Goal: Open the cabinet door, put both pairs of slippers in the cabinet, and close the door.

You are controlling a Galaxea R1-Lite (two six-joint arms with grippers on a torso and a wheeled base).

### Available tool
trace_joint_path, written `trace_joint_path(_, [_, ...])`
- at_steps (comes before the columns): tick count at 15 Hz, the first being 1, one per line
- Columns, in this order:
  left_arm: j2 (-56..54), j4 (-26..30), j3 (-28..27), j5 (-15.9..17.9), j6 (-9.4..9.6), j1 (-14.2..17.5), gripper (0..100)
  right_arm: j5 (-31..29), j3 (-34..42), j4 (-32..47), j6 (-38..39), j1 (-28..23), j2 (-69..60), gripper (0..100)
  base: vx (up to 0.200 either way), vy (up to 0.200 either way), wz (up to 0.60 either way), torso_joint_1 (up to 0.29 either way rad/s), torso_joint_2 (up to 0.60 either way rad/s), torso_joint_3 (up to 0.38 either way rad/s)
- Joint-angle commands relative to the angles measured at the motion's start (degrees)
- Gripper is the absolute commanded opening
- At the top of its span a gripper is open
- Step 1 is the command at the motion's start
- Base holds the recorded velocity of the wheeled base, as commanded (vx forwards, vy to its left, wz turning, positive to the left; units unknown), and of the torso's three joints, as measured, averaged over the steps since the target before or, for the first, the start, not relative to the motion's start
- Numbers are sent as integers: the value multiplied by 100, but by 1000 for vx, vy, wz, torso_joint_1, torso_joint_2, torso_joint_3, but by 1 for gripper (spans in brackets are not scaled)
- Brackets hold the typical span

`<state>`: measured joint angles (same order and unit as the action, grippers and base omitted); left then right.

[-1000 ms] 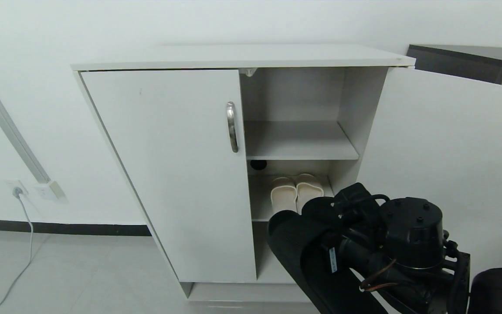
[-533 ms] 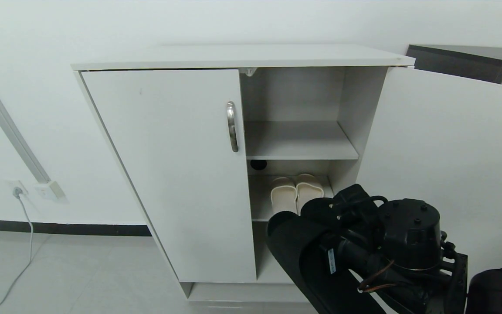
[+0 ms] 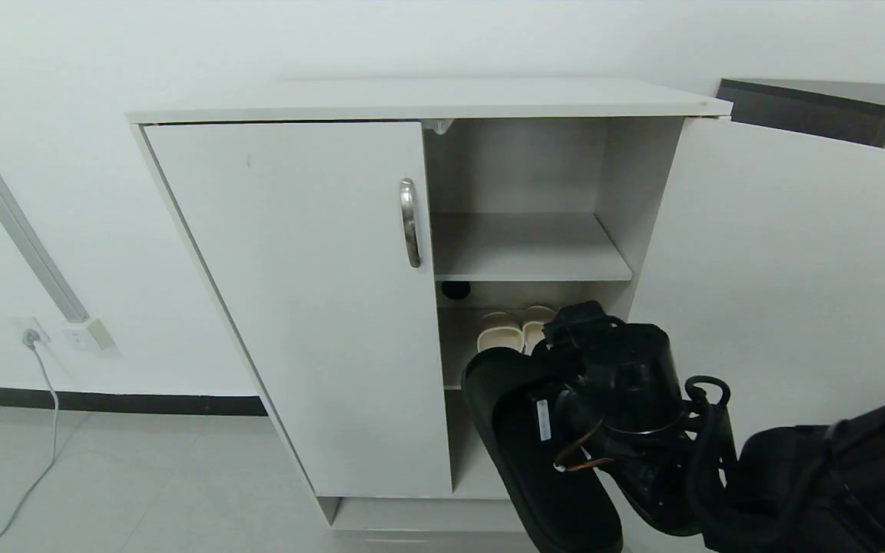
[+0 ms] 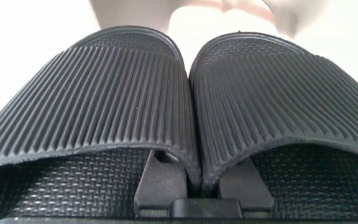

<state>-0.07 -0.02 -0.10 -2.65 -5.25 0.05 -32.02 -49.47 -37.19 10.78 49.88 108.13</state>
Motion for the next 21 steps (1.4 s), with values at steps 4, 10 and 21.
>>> trace_joint_path(4, [7, 2, 1, 1, 7, 4, 0, -1122, -1706, 1329, 346, 109, 59, 0, 0, 0, 0, 0, 0, 0])
trace_joint_path(10, [7, 2, 1, 1, -2, 4, 0, -1579, -2761, 1821, 118, -49, 402, 0, 0, 0, 0, 0, 0, 0])
trace_joint_path(21, [7, 2, 1, 1, -2, 4, 0, -1614, -2761, 1812, 100, -110, 402, 0, 73, 0, 0, 0, 0, 2])
